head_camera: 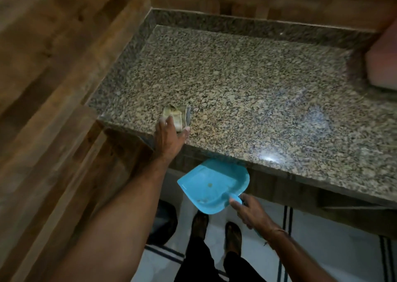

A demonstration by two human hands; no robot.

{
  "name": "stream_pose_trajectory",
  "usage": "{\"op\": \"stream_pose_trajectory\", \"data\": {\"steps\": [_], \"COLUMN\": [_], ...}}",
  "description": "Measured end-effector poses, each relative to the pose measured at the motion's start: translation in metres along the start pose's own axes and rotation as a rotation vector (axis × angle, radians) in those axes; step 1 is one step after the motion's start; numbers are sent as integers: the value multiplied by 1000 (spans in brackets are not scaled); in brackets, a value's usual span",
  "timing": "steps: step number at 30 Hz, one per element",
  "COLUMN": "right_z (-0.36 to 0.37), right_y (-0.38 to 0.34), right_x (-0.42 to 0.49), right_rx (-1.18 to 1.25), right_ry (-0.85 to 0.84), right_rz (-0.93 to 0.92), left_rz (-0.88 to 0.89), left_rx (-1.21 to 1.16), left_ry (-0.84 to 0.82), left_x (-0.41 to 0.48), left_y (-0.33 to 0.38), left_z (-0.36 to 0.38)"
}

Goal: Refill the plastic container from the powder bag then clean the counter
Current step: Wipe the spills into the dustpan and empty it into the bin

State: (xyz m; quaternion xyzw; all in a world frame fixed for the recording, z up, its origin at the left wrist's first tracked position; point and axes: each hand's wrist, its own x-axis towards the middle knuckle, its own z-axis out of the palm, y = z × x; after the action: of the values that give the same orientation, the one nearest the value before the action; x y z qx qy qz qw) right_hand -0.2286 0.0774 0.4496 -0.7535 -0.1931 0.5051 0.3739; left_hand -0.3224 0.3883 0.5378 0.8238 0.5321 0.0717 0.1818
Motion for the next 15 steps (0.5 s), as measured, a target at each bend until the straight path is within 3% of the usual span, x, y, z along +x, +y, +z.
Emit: {"op": "stream_pose_trajectory", "data": {"steps": [8, 15], "right_z": [10, 6], "right_y": [5, 23], "right_x": [-10, -40], "right_rx": [45, 257], "right_ry": [105, 238], "right_rz": [75, 245], "left_rz": [223, 386], "left_rx": [279, 135], "left_ry": [-86, -154], "left_x": [63, 22], "left_y": [-14, 71], "left_z": [31, 66]}}
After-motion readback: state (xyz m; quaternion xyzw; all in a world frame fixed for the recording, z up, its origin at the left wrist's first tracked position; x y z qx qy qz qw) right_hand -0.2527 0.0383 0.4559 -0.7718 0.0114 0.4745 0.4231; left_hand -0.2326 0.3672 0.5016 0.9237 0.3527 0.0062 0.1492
